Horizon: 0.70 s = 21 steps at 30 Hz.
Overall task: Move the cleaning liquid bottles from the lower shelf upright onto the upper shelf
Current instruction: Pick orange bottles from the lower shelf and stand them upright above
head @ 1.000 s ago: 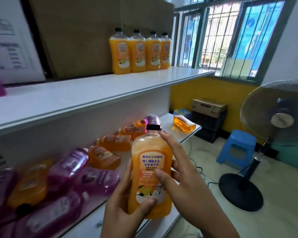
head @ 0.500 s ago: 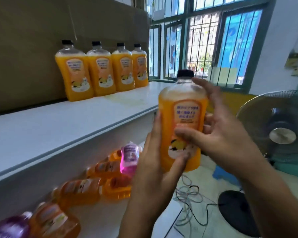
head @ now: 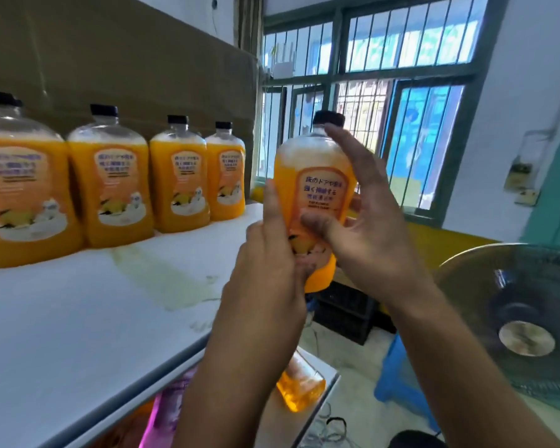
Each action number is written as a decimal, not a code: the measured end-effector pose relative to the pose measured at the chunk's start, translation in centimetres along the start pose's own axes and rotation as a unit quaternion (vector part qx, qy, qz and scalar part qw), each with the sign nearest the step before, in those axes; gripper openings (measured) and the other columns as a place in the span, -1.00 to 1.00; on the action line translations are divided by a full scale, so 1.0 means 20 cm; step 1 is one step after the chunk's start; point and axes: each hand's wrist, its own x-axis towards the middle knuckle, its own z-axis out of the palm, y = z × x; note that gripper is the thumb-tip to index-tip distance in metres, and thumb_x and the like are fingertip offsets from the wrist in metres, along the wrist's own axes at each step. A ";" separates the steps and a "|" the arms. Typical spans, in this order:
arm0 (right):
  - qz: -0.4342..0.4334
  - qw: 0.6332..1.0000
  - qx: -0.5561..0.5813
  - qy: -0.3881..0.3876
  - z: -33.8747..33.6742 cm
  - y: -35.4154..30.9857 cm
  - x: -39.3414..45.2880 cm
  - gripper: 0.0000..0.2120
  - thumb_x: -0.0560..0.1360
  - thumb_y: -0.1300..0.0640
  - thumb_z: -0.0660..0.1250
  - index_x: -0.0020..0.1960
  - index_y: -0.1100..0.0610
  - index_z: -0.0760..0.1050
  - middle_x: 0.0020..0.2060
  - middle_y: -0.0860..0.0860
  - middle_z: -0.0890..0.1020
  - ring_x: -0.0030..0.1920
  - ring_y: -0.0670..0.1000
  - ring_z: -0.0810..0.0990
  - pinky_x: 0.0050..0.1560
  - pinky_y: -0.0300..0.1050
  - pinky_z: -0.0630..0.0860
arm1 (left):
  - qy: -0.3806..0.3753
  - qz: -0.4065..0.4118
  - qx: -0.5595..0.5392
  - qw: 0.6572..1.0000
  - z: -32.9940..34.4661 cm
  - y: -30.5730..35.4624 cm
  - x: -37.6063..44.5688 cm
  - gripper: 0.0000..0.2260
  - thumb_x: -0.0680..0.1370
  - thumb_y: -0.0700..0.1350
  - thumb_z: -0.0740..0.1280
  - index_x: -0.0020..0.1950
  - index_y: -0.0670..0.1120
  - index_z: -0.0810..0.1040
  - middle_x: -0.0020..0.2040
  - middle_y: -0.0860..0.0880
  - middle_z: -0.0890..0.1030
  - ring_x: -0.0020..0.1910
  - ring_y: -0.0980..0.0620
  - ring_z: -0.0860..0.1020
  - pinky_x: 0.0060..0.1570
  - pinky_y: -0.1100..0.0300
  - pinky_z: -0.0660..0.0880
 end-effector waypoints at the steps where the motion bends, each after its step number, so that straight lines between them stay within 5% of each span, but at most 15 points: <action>1: -0.009 1.000 -0.010 -0.007 0.00 0.03 0.02 -0.24 0.45 0.29 0.48 0.46 -0.22 0.25 0.34 -0.17 0.26 0.21 -0.40 0.40 -0.05 -0.44 0.55 | -0.001 -0.013 0.027 1.000 0.01 -0.01 0.01 -0.15 0.63 -0.09 0.27 0.50 0.25 -0.42 0.48 0.05 0.29 0.34 0.02 0.43 0.22 -0.05 0.52; 5: -0.034 0.997 -0.050 -0.056 -0.03 0.17 0.12 -0.24 0.45 0.23 0.49 0.47 -0.23 0.22 0.28 -0.18 0.26 0.18 -0.47 0.38 -0.06 -0.50 0.52 | -0.019 -0.061 0.146 0.987 0.05 -0.01 0.03 -0.22 0.62 0.15 0.21 0.52 0.16 -0.39 0.45 0.13 0.37 0.29 0.06 0.46 0.19 0.06 0.50; 8: -0.049 0.994 -0.058 -0.077 -0.04 0.31 0.19 -0.24 0.45 0.16 0.49 0.49 -0.22 0.20 0.31 -0.19 0.27 0.18 -0.50 0.37 -0.04 -0.50 0.51 | -0.062 -0.081 0.186 0.977 0.04 0.00 0.02 -0.43 0.60 0.27 0.09 0.54 0.15 -0.02 0.24 0.17 0.53 0.10 0.11 0.52 0.01 0.16 0.53; 10: -0.053 0.994 -0.057 -0.081 -0.04 0.41 0.23 -0.23 0.46 0.17 0.50 0.49 -0.22 0.18 0.32 -0.20 0.26 0.19 -0.50 0.37 -0.05 -0.53 0.49 | -0.074 -0.063 0.230 0.968 0.03 0.01 0.02 -0.59 0.59 0.31 0.00 0.38 0.19 0.24 0.06 0.16 0.54 -0.10 0.15 0.42 -0.23 0.32 0.37; 12: -0.051 0.993 -0.054 -0.088 -0.02 0.51 0.29 -0.21 0.46 0.20 0.50 0.48 -0.26 0.15 0.34 -0.18 0.25 0.19 -0.41 0.41 -0.08 -0.56 0.47 | -0.088 -0.080 0.251 0.960 0.02 0.02 0.01 -0.65 0.59 0.31 -0.02 0.25 0.21 0.36 0.06 0.17 0.52 -0.08 0.18 0.39 -0.24 0.33 0.28; 14: -0.046 0.992 -0.051 -0.106 0.01 0.62 0.36 -0.19 0.48 0.23 0.47 0.46 -0.31 0.11 0.42 -0.10 0.22 0.25 -0.20 0.43 -0.04 -0.48 0.49 | -0.101 -0.073 0.287 0.950 0.03 0.04 0.01 -0.69 0.61 0.21 0.03 0.07 0.15 0.52 -0.03 0.18 0.60 -0.08 0.18 0.53 -0.31 0.38 0.23; 16: -0.048 0.990 -0.051 -0.123 0.04 0.72 0.45 -0.17 0.49 0.29 0.45 0.46 -0.30 0.08 0.45 -0.03 0.18 0.29 0.01 0.41 0.05 -0.35 0.49 | -0.087 -0.082 0.272 0.955 0.02 0.07 0.03 -0.66 0.52 0.16 0.10 -0.19 0.10 0.63 -0.25 0.16 0.66 -0.29 0.14 0.64 -0.42 0.47 0.11; 18: -0.054 0.987 -0.064 -0.134 0.09 0.83 0.53 -0.18 0.48 0.35 0.43 0.49 -0.19 0.09 0.44 0.05 0.18 0.28 0.03 0.38 0.01 -0.37 0.43 | -0.095 -0.108 0.277 0.950 0.04 0.09 0.03 -0.60 0.50 0.23 0.06 -0.09 0.11 0.64 -0.12 0.17 0.68 -0.13 0.18 0.64 -0.37 0.37 0.39; 19: -0.057 0.987 -0.069 -0.136 0.11 0.87 0.56 -0.19 0.47 0.36 0.43 0.51 -0.13 0.10 0.44 0.08 0.19 0.28 0.03 0.36 0.01 -0.37 0.42 | -0.058 -0.102 0.273 0.955 0.06 0.07 0.01 -0.55 0.51 0.27 -0.01 0.05 0.14 0.60 0.05 0.18 0.64 0.03 0.23 0.56 -0.15 0.34 0.44; 21: -0.064 0.986 -0.063 -0.141 0.13 0.97 0.63 -0.19 0.46 0.37 0.44 0.52 -0.06 0.12 0.43 0.12 0.20 0.29 0.05 0.36 0.02 -0.36 0.43 | -0.021 -0.119 0.271 0.955 0.06 0.04 -0.01 -0.52 0.53 0.31 -0.06 0.19 0.17 0.53 0.20 0.17 0.58 0.16 0.23 0.42 -0.04 0.41 0.36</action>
